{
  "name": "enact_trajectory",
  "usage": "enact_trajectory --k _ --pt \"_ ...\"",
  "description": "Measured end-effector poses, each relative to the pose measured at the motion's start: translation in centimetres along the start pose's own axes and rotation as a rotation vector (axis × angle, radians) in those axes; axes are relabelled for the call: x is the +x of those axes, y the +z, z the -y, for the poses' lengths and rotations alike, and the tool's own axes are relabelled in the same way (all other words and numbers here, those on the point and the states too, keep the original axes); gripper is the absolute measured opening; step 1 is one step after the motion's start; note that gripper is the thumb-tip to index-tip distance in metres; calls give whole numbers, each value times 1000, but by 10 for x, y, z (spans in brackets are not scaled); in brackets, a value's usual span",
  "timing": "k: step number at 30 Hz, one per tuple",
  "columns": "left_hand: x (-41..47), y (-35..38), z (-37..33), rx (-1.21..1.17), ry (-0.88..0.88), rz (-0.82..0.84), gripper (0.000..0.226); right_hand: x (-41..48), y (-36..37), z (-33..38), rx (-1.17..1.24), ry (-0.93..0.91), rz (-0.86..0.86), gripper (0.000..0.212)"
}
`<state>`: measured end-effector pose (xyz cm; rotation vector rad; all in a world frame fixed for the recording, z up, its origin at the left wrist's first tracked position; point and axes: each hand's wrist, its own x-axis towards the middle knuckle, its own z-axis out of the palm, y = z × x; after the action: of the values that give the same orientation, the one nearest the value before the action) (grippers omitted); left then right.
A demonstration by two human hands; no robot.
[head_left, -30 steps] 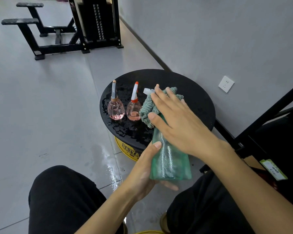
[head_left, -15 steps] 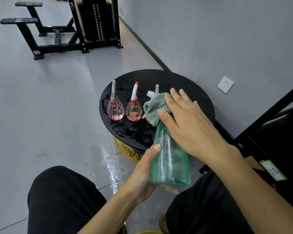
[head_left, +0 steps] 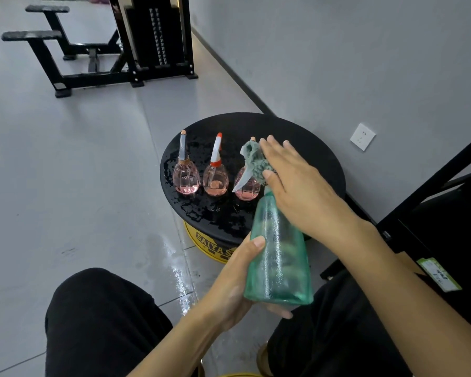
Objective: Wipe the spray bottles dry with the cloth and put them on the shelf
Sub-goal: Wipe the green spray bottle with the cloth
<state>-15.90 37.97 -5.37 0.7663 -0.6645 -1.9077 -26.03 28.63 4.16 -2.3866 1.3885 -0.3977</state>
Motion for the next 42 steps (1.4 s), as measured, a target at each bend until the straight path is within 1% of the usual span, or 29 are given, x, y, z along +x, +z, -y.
enact_trajectory --k 2,4,7,8,11,12,14,17,19,21,24,25,26,29,31,33,35,38,40,42 --pt "0 -1 -1 -44 -3 -24 82 -6 2 4 -22 -63 15 52" --pt "0 -3 -4 -57 -6 -50 80 -16 6 8 -58 -146 53 51" --pt "-1 -6 -7 6 -16 -11 75 -16 6 4 -97 -206 78 50" --pt "-1 -6 -7 21 -25 13 77 -11 3 2 -94 -204 74 50" --pt "-1 -3 -6 3 -71 33 102 5 -3 -6 -85 -178 38 50" --pt "0 -3 -6 -9 -79 30 106 9 -5 -7 -85 -177 27 50" --pt "1 -5 -6 -32 -87 21 109 9 -6 -7 -111 -215 45 50" --pt "0 -9 -8 -51 -87 25 107 3 -6 -7 -156 -323 152 49" --pt "0 -10 -9 -50 -85 17 105 4 -7 -11 -160 -357 182 49" --pt "0 -8 -7 -50 -82 16 104 11 -9 -16 -134 -325 162 49" --pt "1 -4 -5 -43 -76 24 105 23 -14 -20 -83 -196 88 49" --pt "1 -4 -4 -45 -74 25 104 24 -14 -20 -71 -180 82 49" --pt "2 -4 -5 -52 -70 27 102 22 -13 -18 -67 -192 98 49" --pt "2 -8 -9 -61 -56 28 95 6 -3 -10 -85 -329 188 47" --pt "1 -10 -9 -64 -60 19 92 1 1 -10 -64 -395 213 50" --pt "0 -10 -7 -62 -64 23 91 5 0 -15 -41 -384 200 50" --pt "-1 -8 -6 -72 -67 24 92 12 -3 -21 -5 -317 165 44" --pt "0 -6 -5 -84 -59 46 89 17 -5 -24 31 -239 106 45" --pt "0 -6 -6 -93 -46 48 84 12 -6 -21 44 -234 96 45" --pt "2 -8 -8 -90 -31 41 84 3 -5 -18 51 -287 128 44"
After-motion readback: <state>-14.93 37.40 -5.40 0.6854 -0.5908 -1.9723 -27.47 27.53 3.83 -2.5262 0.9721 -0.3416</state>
